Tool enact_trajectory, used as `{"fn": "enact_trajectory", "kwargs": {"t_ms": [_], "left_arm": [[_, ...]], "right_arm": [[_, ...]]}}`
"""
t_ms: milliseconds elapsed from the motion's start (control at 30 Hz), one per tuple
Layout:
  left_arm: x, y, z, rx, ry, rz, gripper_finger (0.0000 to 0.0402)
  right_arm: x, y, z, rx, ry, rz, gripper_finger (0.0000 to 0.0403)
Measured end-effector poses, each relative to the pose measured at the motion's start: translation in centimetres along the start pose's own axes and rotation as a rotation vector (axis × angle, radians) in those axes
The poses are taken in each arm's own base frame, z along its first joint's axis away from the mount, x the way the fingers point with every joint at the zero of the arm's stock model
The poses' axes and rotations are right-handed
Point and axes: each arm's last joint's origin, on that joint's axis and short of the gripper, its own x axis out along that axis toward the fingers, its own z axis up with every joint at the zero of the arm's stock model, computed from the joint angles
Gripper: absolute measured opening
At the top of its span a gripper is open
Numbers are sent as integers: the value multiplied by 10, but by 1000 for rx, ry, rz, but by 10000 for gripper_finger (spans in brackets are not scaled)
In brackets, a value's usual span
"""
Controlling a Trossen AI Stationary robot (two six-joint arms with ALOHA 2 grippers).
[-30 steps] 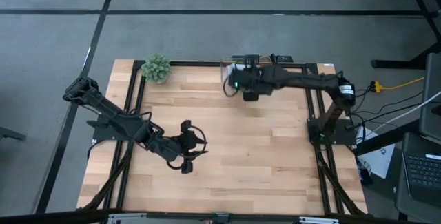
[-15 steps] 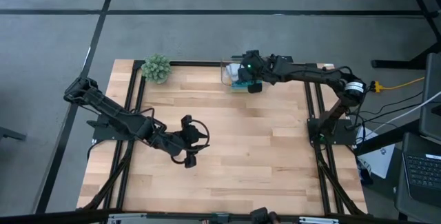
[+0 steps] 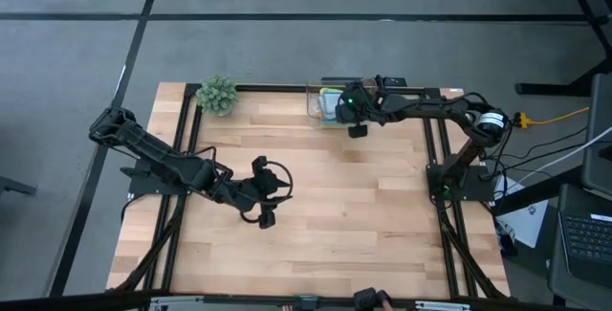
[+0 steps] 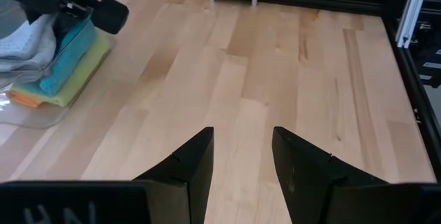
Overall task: Fold microfiber towels
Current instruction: Put the gray microfiber cloth into the transparent bin, then return to Home Position
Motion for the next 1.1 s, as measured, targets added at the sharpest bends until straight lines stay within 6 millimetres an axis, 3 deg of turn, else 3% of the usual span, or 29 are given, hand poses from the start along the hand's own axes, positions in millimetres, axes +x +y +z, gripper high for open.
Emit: {"fn": "enact_trajectory", "kwargs": {"t_ms": [167, 367, 600, 733, 967, 1100], "left_arm": [[0, 0, 0, -1, 0, 0, 142], [0, 0, 0, 0, 3, 1, 142], [0, 1, -2, 10, 21, 8, 142], [0, 1, -2, 12, 23, 10, 142], [0, 1, -2, 15, 23, 9, 142], [0, 1, -3, 15, 26, 1, 142]], "right_arm": [[-4, -7, 6, 45, -38, 24, 182], [-16, -17, 16, 72, -26, 65, 221], [-38, -20, 26, 88, 45, 183, 227], [-60, -24, 39, 131, 83, 234, 223], [-115, -28, 61, 419, 155, 377, 216], [-130, -20, 70, 531, 157, 499, 216]]}}
